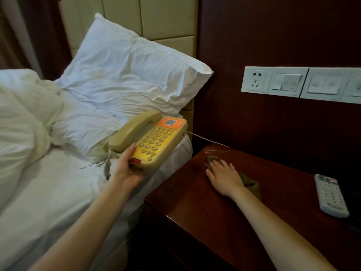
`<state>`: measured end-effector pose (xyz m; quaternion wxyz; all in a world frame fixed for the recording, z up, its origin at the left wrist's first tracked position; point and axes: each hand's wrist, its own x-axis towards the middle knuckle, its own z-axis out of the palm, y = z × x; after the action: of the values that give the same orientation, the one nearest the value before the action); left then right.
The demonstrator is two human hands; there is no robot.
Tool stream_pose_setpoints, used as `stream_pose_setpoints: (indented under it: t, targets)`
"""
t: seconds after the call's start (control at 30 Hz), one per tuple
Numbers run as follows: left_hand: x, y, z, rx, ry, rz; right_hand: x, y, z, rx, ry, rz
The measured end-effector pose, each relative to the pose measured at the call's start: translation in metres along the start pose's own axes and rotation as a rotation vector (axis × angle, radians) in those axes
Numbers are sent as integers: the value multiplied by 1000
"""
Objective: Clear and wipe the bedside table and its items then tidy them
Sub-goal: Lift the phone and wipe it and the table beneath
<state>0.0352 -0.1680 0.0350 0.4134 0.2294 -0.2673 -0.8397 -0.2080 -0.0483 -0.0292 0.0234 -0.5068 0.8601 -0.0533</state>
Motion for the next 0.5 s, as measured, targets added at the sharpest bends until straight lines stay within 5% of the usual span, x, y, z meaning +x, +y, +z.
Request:
stream_pose_setpoints:
  t: [0.5]
  targets:
    - [-1,2,-1,-13,9,-6,-66,-115,19,17,-89,-708]
